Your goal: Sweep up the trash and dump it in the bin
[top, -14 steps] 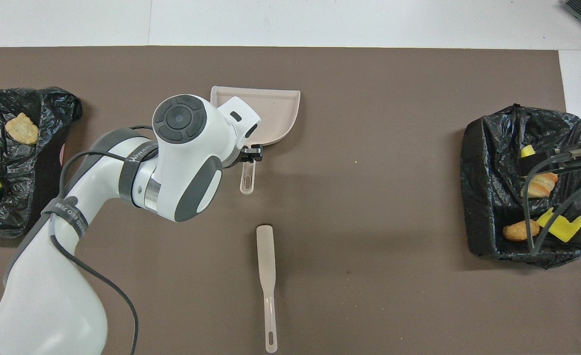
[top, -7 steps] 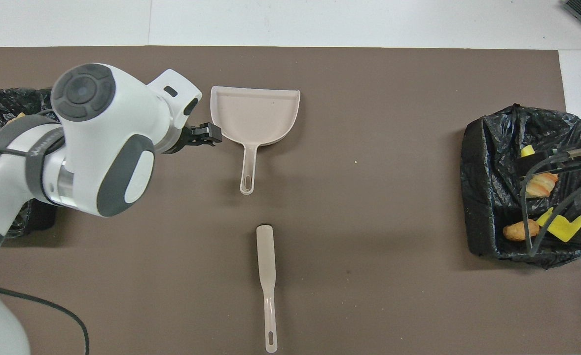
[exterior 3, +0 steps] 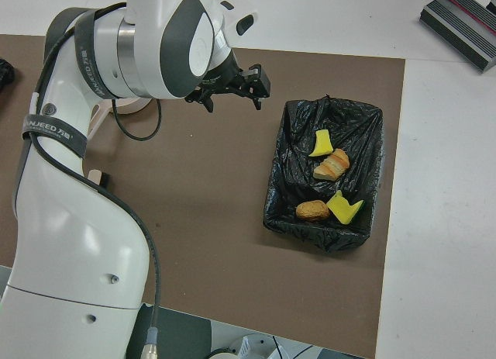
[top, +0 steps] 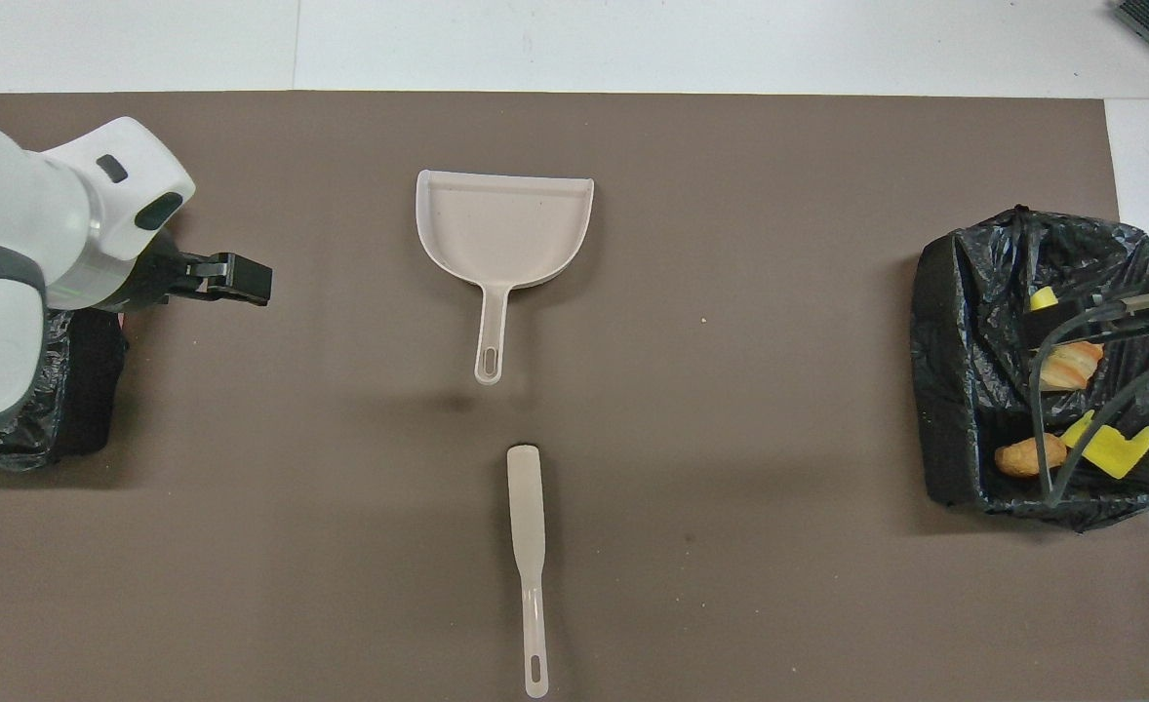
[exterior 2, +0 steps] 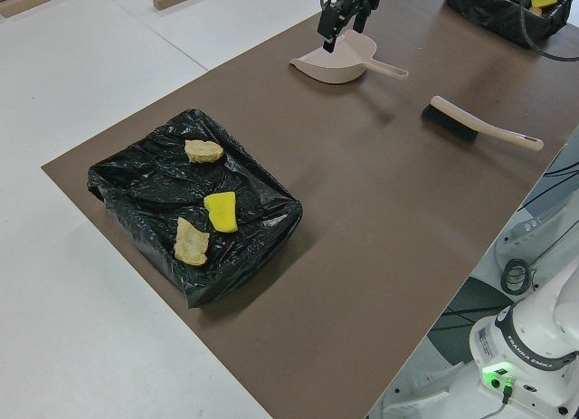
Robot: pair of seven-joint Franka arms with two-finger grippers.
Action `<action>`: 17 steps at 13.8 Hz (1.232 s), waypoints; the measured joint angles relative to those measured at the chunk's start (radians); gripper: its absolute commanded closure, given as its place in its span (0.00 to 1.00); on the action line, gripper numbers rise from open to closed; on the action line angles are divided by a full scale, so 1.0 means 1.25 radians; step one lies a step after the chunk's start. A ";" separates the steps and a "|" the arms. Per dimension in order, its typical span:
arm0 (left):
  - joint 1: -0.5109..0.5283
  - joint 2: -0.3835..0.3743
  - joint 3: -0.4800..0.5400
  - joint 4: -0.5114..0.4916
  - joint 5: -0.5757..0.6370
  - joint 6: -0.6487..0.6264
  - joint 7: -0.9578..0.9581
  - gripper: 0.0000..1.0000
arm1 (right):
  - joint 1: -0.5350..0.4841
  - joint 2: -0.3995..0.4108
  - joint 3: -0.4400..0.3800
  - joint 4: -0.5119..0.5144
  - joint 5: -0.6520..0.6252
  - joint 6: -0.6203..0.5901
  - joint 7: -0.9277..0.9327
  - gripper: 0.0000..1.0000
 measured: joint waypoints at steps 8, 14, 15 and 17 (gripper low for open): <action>0.026 -0.101 0.038 0.034 0.022 -0.180 0.119 0.00 | 0.000 0.000 -0.002 0.000 0.000 0.000 0.000 0.00; 0.032 -0.143 0.077 0.053 0.022 -0.273 0.167 0.00 | 0.000 0.000 -0.003 0.000 0.000 0.000 0.000 0.00; 0.032 -0.149 0.077 0.053 0.022 -0.278 0.167 0.00 | 0.000 0.000 -0.003 0.000 0.000 0.000 0.000 0.00; 0.032 -0.152 0.077 0.053 0.022 -0.278 0.167 0.00 | 0.000 0.000 -0.003 -0.002 0.001 0.000 0.011 0.00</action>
